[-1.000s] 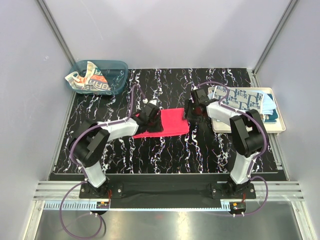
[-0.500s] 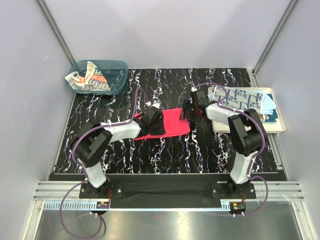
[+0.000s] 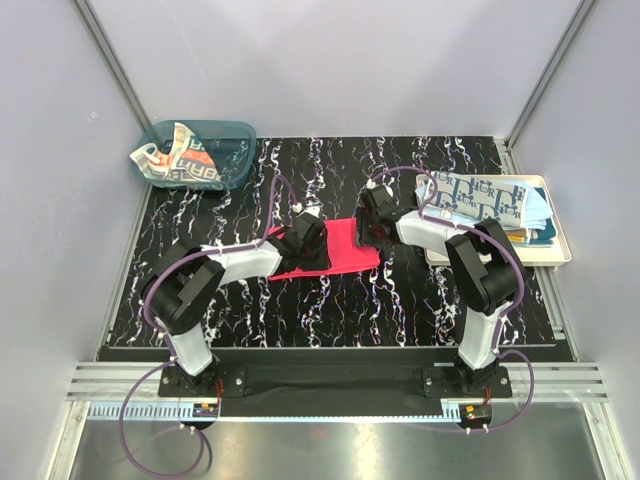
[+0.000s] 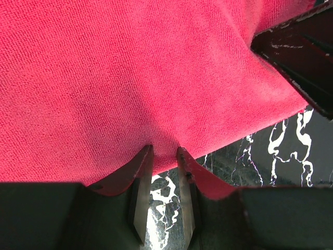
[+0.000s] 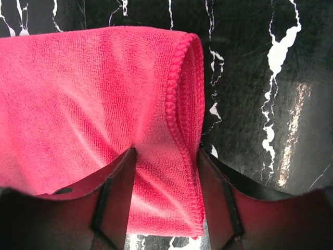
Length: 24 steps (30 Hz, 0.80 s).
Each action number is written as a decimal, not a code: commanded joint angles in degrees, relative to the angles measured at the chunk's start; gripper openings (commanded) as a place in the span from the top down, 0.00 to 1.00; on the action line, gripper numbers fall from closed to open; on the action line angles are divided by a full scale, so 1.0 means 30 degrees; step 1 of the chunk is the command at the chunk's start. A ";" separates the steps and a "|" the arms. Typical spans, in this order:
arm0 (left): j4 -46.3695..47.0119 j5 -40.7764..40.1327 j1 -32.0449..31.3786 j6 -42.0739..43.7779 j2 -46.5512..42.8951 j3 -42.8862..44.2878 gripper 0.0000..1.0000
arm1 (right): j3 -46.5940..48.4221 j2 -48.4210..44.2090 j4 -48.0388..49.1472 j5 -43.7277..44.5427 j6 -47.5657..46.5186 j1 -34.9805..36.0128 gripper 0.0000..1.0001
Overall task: Fold and stack the towels
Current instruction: Neatly place the folded towel into the bin
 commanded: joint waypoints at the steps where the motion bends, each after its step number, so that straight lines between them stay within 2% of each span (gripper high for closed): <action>1: -0.0122 -0.0081 -0.0172 -0.0008 -0.0347 0.0254 0.70 | -0.0047 0.0692 -0.1540 0.0161 -0.0028 0.0459 0.44; 4: -0.0151 -0.0022 -0.0143 0.0022 -0.0259 0.0313 0.70 | 0.0187 0.0985 -0.1686 0.0248 0.0001 0.0663 0.51; 8: -0.0238 0.0095 -0.0172 0.0022 -0.0404 0.0371 0.70 | 0.0275 0.1278 -0.1949 0.0569 0.0060 0.0810 0.66; 13: -0.1144 0.0212 -0.0172 -0.0065 -0.1309 0.1130 0.70 | 0.0684 0.0988 -0.3176 0.1709 -0.0202 0.0869 0.97; 19: -0.4101 -0.0782 -0.0085 0.0050 -0.3683 0.3297 0.70 | 0.1650 -0.0244 -0.5605 0.4170 -0.1166 0.0840 1.00; 24: -0.7208 -0.0725 0.0266 0.1513 -0.6374 0.5263 0.68 | 0.3817 -0.1182 -0.7806 0.7100 -0.2692 0.0839 1.00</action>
